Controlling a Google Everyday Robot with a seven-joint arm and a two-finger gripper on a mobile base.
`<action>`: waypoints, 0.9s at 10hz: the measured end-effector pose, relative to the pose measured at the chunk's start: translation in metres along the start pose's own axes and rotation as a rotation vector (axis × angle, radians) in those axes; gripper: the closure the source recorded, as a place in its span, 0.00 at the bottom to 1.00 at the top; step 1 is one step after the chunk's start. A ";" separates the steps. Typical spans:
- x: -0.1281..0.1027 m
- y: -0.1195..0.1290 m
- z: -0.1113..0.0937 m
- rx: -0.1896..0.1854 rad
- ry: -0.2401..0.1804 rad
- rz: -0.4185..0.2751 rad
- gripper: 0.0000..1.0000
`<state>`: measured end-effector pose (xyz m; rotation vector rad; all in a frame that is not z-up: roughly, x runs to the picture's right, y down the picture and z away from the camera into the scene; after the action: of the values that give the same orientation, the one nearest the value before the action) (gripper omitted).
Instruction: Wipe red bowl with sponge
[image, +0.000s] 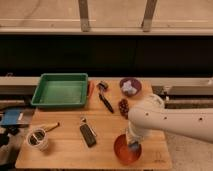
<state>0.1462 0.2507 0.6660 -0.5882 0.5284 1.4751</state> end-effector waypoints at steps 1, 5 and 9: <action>0.004 -0.003 0.002 -0.002 0.004 0.017 1.00; -0.010 -0.020 0.012 0.000 0.009 0.050 1.00; -0.037 -0.016 0.023 -0.018 -0.002 0.016 1.00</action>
<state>0.1608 0.2378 0.7080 -0.5973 0.5198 1.4967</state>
